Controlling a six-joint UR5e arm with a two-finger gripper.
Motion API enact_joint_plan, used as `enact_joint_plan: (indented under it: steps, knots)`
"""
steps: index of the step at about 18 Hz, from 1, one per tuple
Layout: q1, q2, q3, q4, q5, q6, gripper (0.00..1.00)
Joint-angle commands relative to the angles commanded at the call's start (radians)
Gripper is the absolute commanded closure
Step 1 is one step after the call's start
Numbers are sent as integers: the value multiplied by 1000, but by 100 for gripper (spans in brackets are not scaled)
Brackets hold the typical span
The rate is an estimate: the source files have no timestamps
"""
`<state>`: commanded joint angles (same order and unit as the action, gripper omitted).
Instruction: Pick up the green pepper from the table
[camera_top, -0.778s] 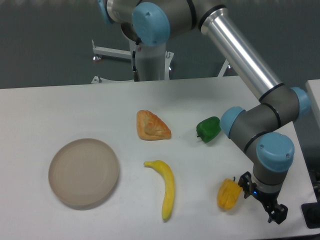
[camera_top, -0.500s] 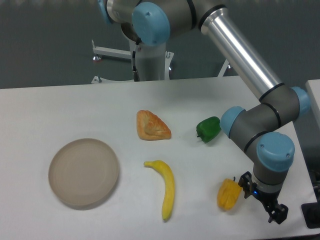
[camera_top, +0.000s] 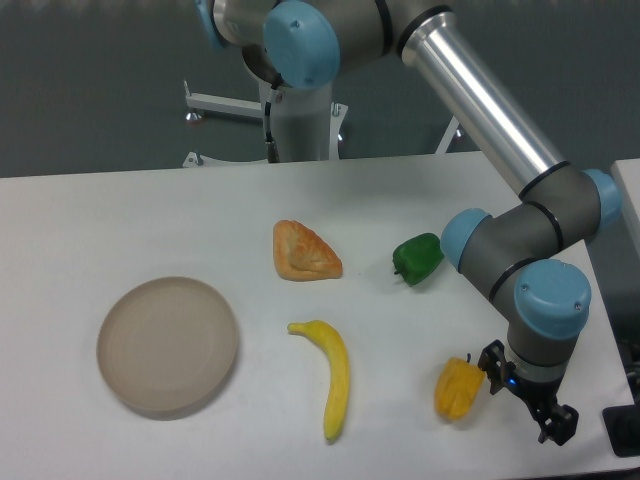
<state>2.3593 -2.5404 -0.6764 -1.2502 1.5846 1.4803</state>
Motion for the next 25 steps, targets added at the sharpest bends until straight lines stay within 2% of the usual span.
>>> enact_joint_plan:
  steps: [4,9,13,20,23,25]
  knots:
    - [18,64,-77,-34,0,2,0]
    - [78,201,-245,-83,-6,20,0]
    - [113,276,-348,-101,-17,55,0]
    - [244,469,-629,-110,-189,60,0]
    - [262,520,-713,-107,-206,45,0]
    - [262,529,-739,-106,-209,9,0]
